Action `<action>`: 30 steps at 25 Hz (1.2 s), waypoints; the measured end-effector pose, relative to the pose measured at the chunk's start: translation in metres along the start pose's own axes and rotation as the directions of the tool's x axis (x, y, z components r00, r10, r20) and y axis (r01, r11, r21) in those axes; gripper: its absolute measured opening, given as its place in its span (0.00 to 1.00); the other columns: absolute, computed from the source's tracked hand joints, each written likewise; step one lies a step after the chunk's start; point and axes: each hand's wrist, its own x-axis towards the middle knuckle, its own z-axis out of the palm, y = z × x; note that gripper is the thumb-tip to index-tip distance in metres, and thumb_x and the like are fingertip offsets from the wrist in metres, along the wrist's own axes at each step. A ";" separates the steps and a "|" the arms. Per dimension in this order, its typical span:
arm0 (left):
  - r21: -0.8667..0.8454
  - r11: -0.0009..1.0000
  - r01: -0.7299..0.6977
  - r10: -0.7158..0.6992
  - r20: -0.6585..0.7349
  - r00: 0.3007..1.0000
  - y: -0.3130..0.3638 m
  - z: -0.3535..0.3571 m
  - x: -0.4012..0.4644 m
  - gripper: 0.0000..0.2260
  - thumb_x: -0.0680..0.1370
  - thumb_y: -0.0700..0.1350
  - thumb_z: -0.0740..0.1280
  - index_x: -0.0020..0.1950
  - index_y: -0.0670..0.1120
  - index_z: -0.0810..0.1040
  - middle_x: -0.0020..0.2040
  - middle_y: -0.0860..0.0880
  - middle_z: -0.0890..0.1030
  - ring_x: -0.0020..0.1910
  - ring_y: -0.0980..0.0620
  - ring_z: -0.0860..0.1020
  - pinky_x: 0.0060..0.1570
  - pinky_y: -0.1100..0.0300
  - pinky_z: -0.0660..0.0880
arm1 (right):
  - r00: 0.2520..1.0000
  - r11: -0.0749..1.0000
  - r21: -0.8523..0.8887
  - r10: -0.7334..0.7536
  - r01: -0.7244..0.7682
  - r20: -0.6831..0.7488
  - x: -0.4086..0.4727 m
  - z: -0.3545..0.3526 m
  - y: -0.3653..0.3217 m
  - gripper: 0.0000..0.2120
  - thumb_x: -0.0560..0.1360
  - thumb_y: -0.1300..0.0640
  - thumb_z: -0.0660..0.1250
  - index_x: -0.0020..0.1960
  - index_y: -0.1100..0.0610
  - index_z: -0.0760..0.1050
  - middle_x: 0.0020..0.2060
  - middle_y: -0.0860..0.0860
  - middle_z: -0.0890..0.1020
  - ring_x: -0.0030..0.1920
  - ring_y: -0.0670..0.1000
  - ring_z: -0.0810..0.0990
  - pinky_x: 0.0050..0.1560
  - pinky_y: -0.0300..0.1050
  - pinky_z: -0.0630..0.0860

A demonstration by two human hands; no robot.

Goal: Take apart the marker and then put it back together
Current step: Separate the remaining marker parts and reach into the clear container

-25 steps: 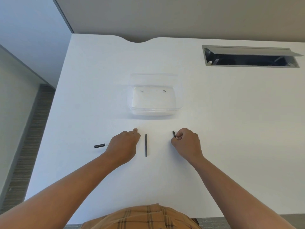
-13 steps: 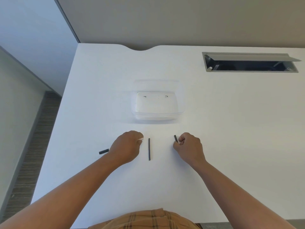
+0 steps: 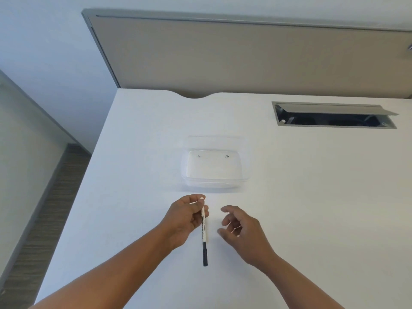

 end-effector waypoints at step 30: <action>0.882 0.214 -0.419 0.514 0.263 0.816 -0.034 -0.021 0.008 0.13 0.80 0.47 0.66 0.65 0.52 0.78 0.59 0.54 0.79 0.57 0.54 0.77 0.59 0.58 0.76 | 0.981 0.951 -0.260 -0.186 0.165 -0.058 0.021 0.007 -0.004 0.08 0.82 0.50 0.60 0.45 0.51 0.71 0.32 0.51 0.77 0.31 0.51 0.72 0.35 0.47 0.70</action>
